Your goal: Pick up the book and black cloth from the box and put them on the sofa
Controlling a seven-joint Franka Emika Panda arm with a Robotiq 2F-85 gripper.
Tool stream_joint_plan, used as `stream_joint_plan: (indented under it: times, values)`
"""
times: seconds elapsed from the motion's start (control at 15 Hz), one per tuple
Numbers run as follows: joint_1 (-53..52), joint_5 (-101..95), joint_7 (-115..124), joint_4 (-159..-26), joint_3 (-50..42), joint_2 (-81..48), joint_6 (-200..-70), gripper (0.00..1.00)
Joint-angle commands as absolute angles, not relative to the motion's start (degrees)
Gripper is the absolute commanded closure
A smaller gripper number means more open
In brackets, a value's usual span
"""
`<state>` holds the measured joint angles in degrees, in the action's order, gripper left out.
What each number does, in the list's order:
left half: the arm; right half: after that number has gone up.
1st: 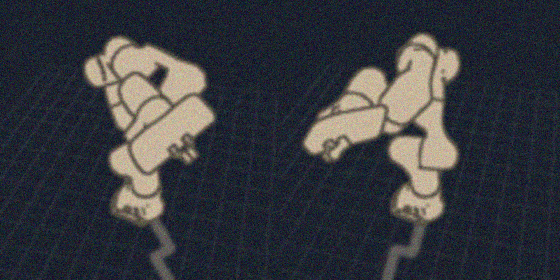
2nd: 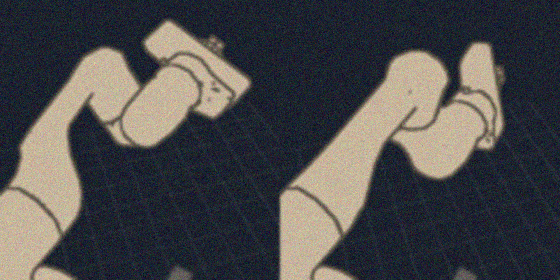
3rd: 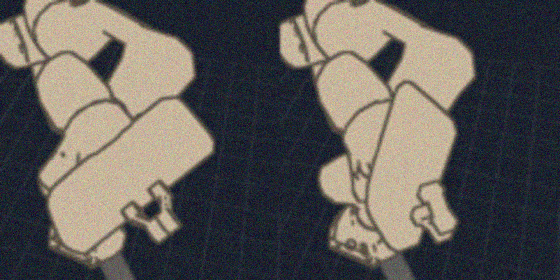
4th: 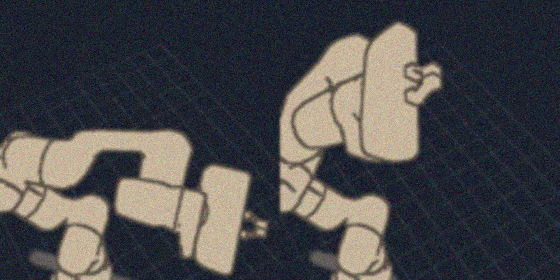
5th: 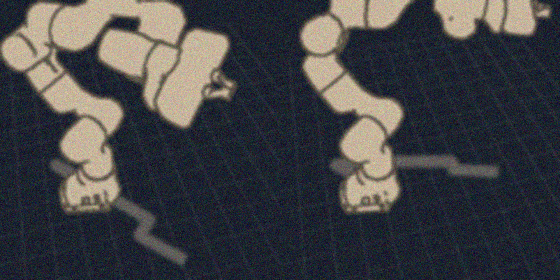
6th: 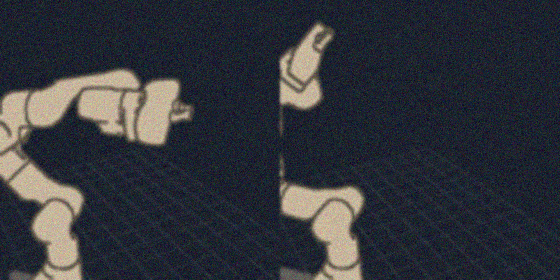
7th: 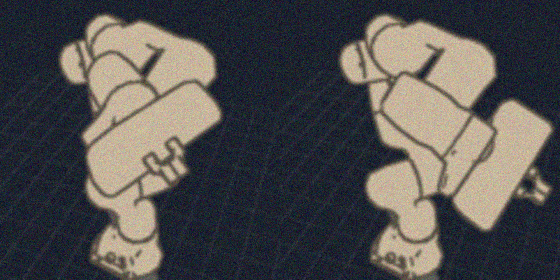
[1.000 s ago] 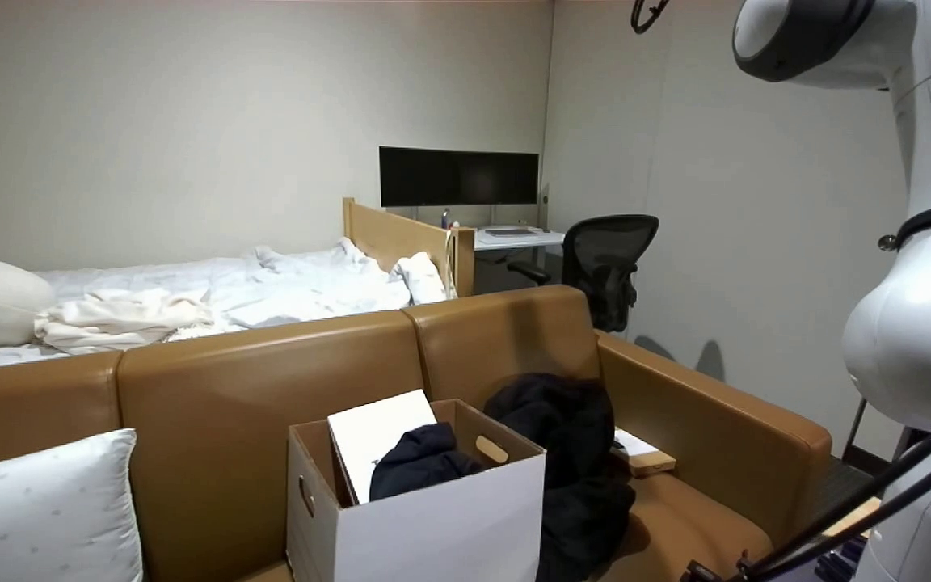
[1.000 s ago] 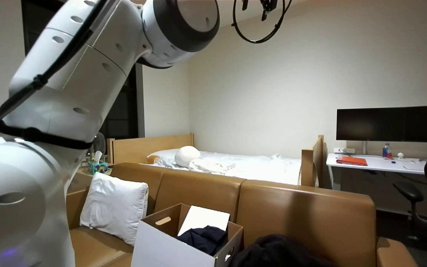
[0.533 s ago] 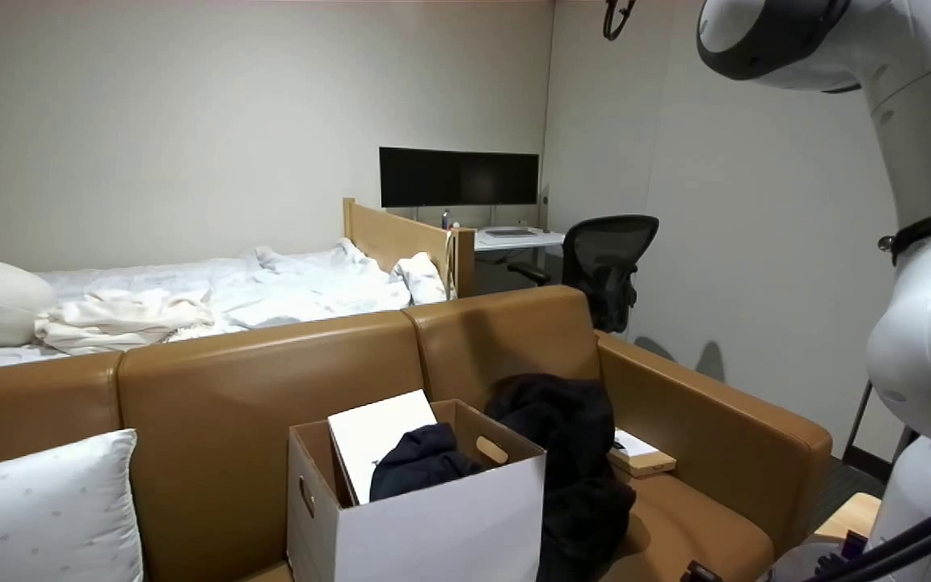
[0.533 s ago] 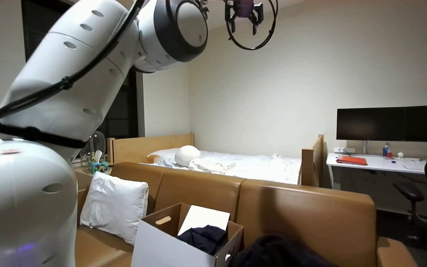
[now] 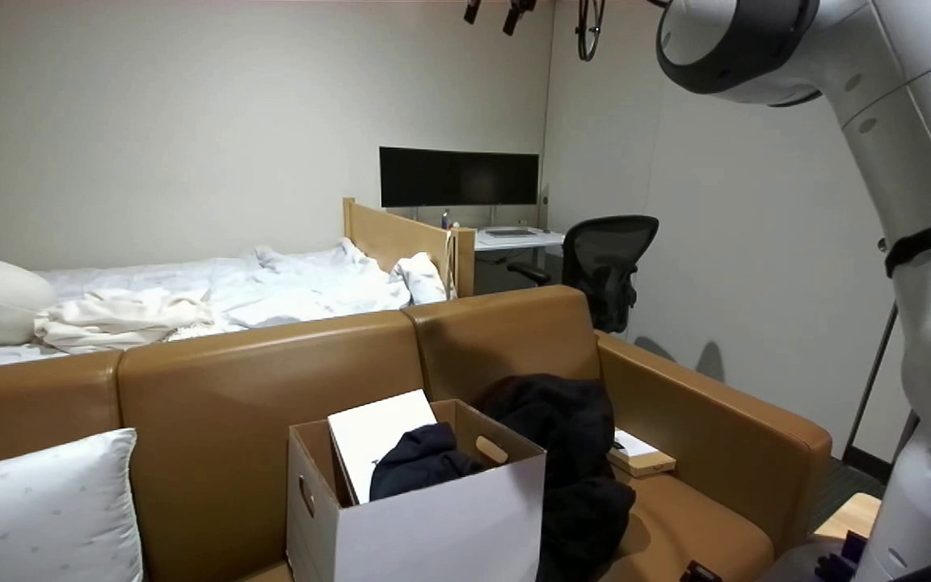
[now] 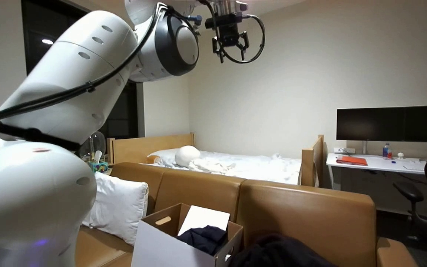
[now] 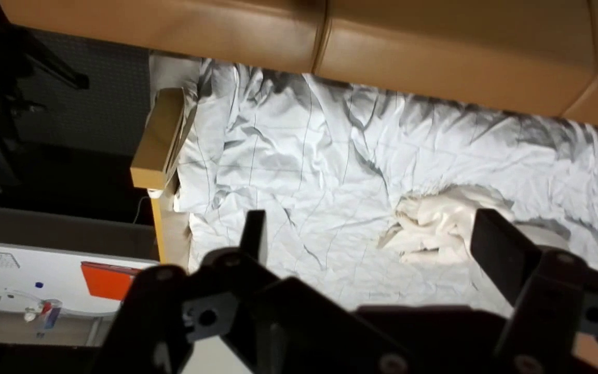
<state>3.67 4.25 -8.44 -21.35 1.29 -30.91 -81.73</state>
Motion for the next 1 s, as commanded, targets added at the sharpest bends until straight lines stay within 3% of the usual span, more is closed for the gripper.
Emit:
stream_joint_plan:
  times: [0.0,0.2,0.93]
  values:
    - [-1.3,-1.9,-14.8,-21.8,-0.2,-32.4,-78.3,0.00]
    - [-5.8,-7.4,-19.2,-21.6,-1.7,-34.5,-78.1,0.00]
    - [-6.0,-6.7,-16.9,-22.2,-1.4,-34.6,-79.4,0.00]
